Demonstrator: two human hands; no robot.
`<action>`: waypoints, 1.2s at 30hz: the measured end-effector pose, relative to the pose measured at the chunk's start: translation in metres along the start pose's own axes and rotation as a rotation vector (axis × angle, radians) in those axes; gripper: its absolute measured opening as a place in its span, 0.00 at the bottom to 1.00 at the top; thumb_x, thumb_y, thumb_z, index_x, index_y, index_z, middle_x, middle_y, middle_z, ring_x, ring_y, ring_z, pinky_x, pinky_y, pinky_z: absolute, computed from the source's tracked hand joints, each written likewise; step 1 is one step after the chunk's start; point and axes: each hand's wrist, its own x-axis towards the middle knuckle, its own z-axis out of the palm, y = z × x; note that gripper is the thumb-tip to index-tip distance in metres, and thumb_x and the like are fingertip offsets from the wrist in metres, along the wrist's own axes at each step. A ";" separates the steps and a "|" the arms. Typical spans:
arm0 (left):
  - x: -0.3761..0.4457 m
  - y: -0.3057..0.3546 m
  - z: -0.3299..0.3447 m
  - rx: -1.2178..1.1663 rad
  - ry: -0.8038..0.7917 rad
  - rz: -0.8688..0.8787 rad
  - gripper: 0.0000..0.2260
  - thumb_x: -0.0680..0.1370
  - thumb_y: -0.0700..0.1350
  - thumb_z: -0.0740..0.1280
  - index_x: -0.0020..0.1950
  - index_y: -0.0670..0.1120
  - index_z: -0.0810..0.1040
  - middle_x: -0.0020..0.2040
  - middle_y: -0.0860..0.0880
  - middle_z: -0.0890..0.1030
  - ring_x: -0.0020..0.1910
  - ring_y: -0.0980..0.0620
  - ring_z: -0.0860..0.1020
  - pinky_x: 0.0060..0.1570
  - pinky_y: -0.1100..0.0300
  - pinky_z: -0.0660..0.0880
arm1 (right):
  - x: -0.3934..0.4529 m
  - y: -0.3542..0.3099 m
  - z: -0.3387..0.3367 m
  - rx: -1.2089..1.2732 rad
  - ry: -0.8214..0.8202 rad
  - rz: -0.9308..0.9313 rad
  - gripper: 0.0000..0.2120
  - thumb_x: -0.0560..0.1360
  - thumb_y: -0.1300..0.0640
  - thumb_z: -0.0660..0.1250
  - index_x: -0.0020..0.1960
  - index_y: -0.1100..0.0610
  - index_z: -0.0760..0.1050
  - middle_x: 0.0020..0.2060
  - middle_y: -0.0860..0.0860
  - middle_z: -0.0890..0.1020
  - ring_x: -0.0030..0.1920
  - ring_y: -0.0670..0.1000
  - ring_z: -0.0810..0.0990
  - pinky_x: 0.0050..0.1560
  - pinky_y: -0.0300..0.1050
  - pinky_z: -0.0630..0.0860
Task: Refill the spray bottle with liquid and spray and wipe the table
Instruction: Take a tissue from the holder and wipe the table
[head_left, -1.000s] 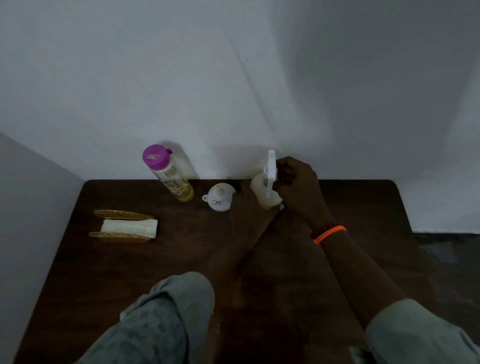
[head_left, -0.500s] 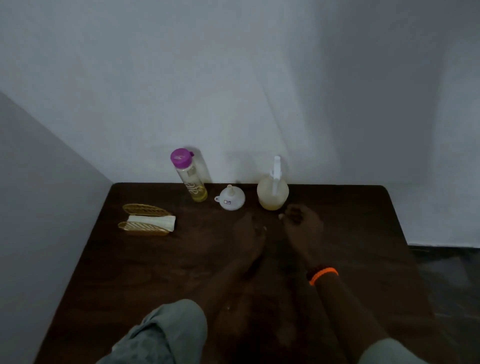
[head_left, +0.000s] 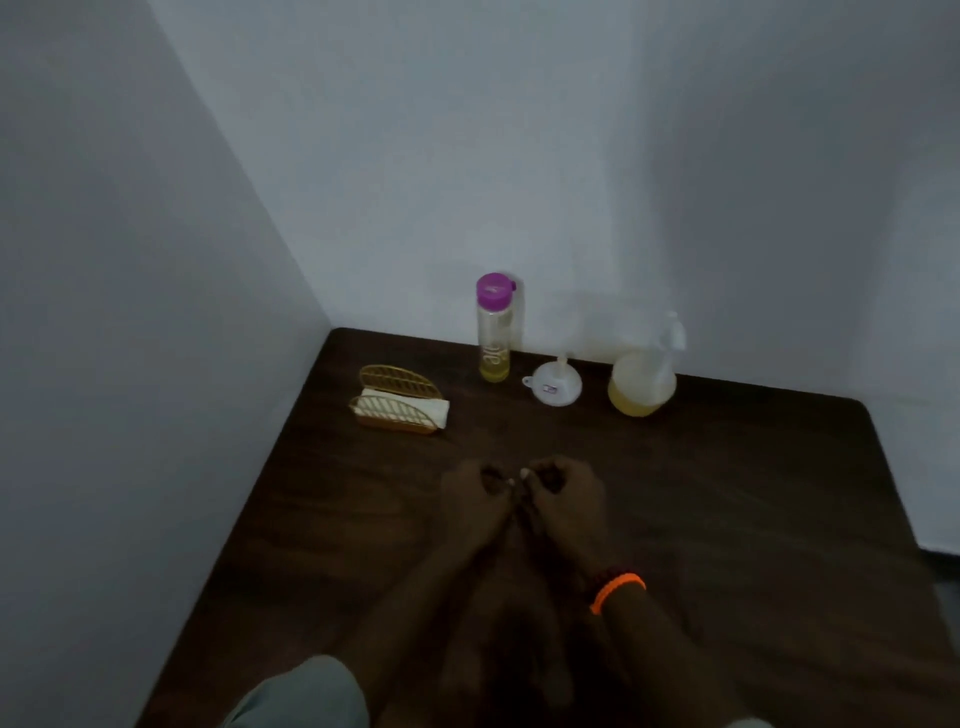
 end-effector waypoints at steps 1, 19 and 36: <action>0.003 -0.010 -0.018 -0.003 0.019 -0.018 0.06 0.72 0.52 0.71 0.46 0.52 0.83 0.43 0.53 0.85 0.44 0.55 0.81 0.48 0.61 0.77 | 0.000 -0.008 0.010 -0.005 -0.005 -0.010 0.04 0.73 0.50 0.72 0.45 0.50 0.83 0.41 0.45 0.85 0.45 0.44 0.83 0.55 0.50 0.79; 0.149 -0.129 -0.187 0.129 0.147 0.085 0.05 0.78 0.43 0.71 0.52 0.45 0.84 0.51 0.47 0.85 0.50 0.50 0.82 0.51 0.62 0.74 | 0.093 -0.076 0.110 -0.153 -0.133 -0.080 0.11 0.77 0.57 0.69 0.58 0.54 0.82 0.56 0.52 0.83 0.56 0.49 0.81 0.60 0.51 0.79; 0.201 -0.137 -0.170 0.170 -0.111 0.272 0.13 0.72 0.47 0.76 0.54 0.44 0.84 0.51 0.47 0.83 0.48 0.50 0.81 0.52 0.58 0.78 | 0.129 -0.068 0.121 -0.329 -0.242 -0.257 0.09 0.75 0.58 0.71 0.53 0.58 0.84 0.51 0.54 0.84 0.49 0.49 0.80 0.52 0.44 0.77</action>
